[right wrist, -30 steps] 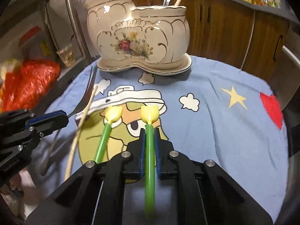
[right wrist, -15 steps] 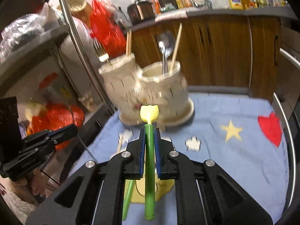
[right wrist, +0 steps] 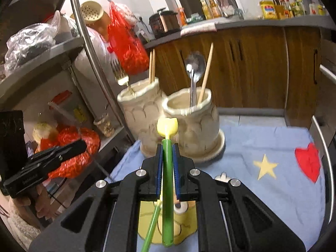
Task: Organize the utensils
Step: 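Lift the fork and green spoon with both tools up over the holder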
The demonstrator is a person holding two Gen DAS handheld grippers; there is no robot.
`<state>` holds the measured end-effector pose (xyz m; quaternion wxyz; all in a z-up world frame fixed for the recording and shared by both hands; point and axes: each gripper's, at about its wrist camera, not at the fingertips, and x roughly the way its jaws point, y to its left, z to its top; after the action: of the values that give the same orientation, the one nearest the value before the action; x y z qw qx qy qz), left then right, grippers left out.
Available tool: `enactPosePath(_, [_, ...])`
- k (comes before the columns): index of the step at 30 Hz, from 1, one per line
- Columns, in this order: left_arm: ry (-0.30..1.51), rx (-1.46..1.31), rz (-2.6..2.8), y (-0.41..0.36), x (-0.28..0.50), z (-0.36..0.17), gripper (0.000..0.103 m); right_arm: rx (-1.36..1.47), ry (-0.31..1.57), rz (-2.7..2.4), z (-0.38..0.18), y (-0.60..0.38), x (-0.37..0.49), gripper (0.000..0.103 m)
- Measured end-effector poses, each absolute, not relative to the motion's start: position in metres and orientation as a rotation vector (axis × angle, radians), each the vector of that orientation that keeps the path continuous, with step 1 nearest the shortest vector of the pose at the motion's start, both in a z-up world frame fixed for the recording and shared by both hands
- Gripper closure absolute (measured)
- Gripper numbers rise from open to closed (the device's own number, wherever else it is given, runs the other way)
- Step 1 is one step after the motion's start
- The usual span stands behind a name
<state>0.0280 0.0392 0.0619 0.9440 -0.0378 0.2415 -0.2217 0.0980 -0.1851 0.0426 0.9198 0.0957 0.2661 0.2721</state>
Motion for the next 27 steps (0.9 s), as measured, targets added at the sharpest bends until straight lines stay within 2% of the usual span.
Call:
enactPosePath(8, [0.388, -0.077, -0.475, 0.045, 0.043, 0.133, 0.098, 0.224, 0.382, 0.544, 0.095, -0.173, 0.145, 0.094])
enactPosePath(13, [0.353, -0.062, -0.443, 0.042, 0.07, 0.173, 0.098, 0.285, 0.266, 0.532, 0.101, -0.175, 0.18, 0.094])
enactPosePath(20, [0.362, 0.018, -0.353, 0.028, 0.113, 0.166, 0.098, 0.371, 0.226, 0.496, 0.083, -0.18, 0.216, 0.094])
enactPosePath(27, [0.401, 0.013, -0.348, 0.031, 0.141, 0.141, 0.098, 0.286, 0.214, 0.466, 0.063, -0.165, 0.222, 0.094])
